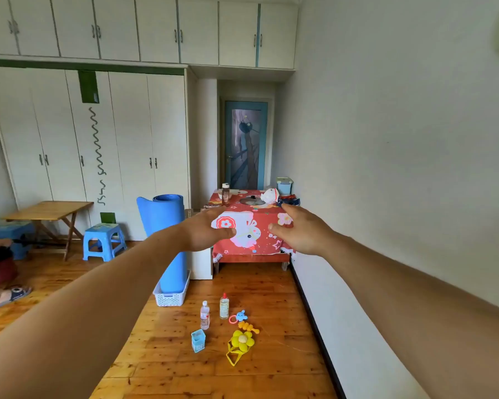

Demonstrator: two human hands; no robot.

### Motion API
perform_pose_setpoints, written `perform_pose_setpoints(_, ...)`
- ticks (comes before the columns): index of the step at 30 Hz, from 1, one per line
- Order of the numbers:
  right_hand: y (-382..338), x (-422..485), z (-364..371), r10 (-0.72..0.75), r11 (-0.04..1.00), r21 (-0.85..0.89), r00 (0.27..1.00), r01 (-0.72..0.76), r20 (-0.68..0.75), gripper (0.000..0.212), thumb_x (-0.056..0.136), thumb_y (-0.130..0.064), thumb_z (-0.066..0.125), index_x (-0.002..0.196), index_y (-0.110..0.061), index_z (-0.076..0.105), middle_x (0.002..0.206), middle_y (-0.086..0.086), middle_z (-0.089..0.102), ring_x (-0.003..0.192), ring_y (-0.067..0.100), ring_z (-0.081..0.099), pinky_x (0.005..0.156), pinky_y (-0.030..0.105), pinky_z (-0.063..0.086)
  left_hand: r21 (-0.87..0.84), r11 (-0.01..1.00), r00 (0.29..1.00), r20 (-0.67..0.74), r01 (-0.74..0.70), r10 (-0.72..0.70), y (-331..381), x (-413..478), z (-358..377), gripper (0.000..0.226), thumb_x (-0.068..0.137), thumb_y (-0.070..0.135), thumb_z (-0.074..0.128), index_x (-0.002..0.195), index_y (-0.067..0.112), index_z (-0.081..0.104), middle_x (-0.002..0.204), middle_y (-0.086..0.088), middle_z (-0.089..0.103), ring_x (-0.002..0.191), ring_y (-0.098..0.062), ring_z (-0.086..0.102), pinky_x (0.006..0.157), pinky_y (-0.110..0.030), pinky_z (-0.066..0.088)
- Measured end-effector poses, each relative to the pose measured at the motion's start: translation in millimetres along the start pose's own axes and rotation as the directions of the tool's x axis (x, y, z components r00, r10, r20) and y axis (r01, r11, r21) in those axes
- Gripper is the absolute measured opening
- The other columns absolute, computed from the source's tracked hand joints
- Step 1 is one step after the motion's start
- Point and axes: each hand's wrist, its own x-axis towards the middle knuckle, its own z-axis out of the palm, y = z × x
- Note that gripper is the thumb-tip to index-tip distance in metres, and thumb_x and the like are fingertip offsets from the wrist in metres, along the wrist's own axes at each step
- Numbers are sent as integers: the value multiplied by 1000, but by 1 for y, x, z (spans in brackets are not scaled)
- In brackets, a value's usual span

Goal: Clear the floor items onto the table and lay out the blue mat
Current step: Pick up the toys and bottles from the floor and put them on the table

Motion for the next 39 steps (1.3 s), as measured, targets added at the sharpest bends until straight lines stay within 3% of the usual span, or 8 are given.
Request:
perform_pose_setpoints(2,9,7,0,-1,1000,-9,1000,1,6,76,82,-65,51,145,-35,20,152,-2,32,133,26,41,97,50,48,3,1000,999,-18,30,-30,-2,8,5,65,86,44,56,142,33,25,143,5,40,109,-9,43,85,-20,34)
perform_pose_setpoints(6,31,39,20,9,999,-44,999,-7,48,74,85,-62,50,146,-33,20,154,-2,29,135,27,38,100,48,46,82,989,993,-14,119,-118,-29,41,19,76,85,50,55,146,28,16,155,1,21,136,-21,32,99,-27,28)
perform_pose_setpoints(10,44,84,49,-1,998,-64,997,5,73,75,84,-64,48,146,-33,18,154,-3,28,138,27,34,104,50,42,136,980,989,-14,145,-145,-62,84,17,76,85,52,52,146,30,13,157,0,15,142,-24,21,111,-37,23)
perform_pose_setpoints(15,47,158,83,31,996,-84,997,-24,77,76,85,-64,47,147,-32,17,155,-2,27,139,28,32,105,51,40,144,979,989,26,144,-149,-112,150,0,75,86,50,52,146,28,13,155,0,19,139,-24,27,108,-35,27)
perform_pose_setpoints(19,46,224,98,57,996,-74,995,-51,77,77,84,-65,48,147,-32,18,154,-2,28,137,27,35,104,49,42,109,984,987,66,142,-149,-146,202,-22,71,88,42,55,146,24,18,151,-1,29,120,-15,41,91,-23,31)
perform_pose_setpoints(21,45,244,102,64,995,-82,995,-58,77,77,84,-65,48,147,-31,18,155,-2,27,138,27,34,104,48,42,98,983,986,46,156,-161,-157,219,-30,73,88,41,56,146,22,17,153,0,26,127,-17,38,90,-20,29)
perform_pose_setpoints(31,96,394,157,63,994,-97,992,-52,113,80,82,-69,46,147,-30,21,157,-2,23,140,27,31,103,43,38,100,974,976,58,205,-211,-228,360,-20,76,87,45,54,147,24,13,156,1,15,136,-19,31,92,-20,25)
perform_pose_setpoints(39,144,536,175,45,995,-99,988,-30,146,77,85,-65,46,148,-28,21,158,-1,21,141,25,27,108,39,32,92,963,966,38,252,-256,-278,487,-25,77,86,49,54,147,29,12,158,2,10,143,-22,17,112,-35,20)
